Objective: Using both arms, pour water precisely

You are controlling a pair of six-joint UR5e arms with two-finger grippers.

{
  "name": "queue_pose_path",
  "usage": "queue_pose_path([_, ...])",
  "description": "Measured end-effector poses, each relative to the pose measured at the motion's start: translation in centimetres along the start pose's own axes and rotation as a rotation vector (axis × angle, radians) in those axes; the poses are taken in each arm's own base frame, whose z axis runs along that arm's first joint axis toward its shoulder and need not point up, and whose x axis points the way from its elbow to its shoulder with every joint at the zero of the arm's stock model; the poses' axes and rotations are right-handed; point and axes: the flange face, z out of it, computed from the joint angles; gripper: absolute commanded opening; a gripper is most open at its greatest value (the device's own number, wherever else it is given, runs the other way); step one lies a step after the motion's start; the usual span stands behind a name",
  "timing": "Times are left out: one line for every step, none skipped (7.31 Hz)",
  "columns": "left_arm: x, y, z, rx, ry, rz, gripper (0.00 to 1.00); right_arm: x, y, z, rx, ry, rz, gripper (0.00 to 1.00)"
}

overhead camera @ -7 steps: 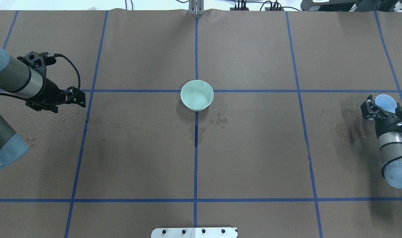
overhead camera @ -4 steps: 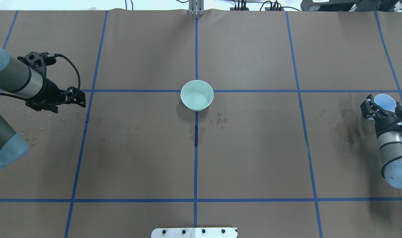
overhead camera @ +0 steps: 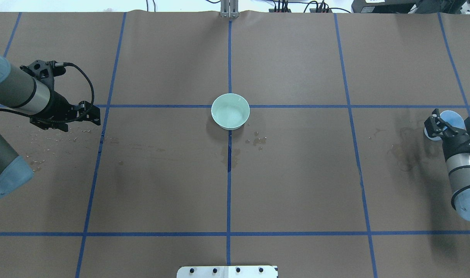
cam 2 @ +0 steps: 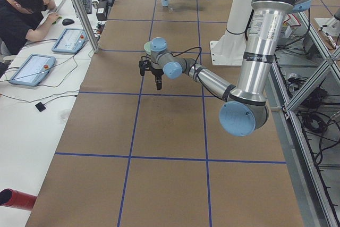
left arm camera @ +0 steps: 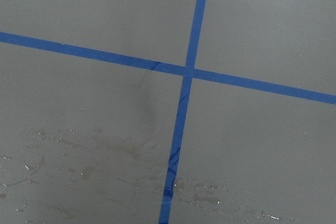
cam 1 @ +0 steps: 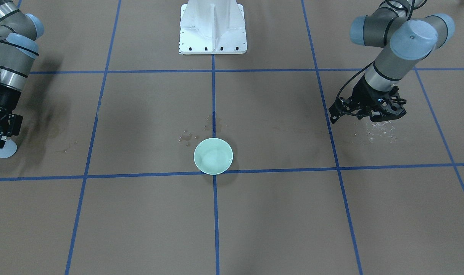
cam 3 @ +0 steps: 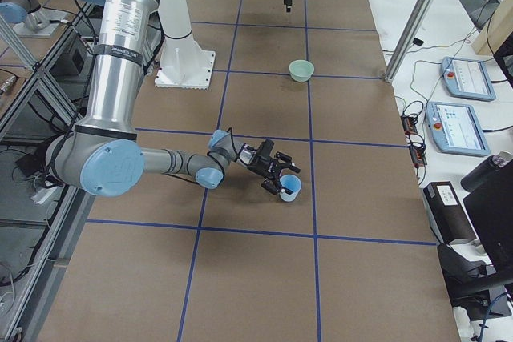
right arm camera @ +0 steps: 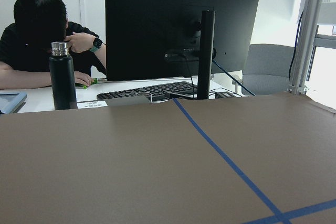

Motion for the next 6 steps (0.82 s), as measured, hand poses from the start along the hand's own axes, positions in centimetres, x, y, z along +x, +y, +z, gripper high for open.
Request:
queue_pose_path([0.0,0.0,0.0,0.000,0.001,0.001,1.00,-0.2,-0.9,-0.6,-0.002,-0.010,-0.019,1.00])
queue_pose_path([0.2,0.0,-0.1,0.002,0.004,0.003,1.00,-0.9,-2.1,-1.4,-0.004,-0.027,-0.040,1.00])
queue_pose_path([1.1,-0.1,-0.5,0.005,0.015,0.010,1.00,-2.0,-3.6,-2.3,-0.010,-0.048,-0.068,1.00])
queue_pose_path([3.0,-0.4,-1.3,0.013,0.041,0.019,1.00,-2.8,-5.4,-2.8,-0.032,-0.067,-0.091,0.99])
queue_pose_path([6.3,-0.9,-2.5,0.016,0.080,0.012,1.00,-3.1,-7.7,-2.6,-0.074,-0.078,-0.114,1.00])
queue_pose_path([10.8,-1.6,-3.9,0.005,0.118,-0.026,1.00,-2.5,-9.9,-1.6,-0.122,-0.077,-0.150,1.00])
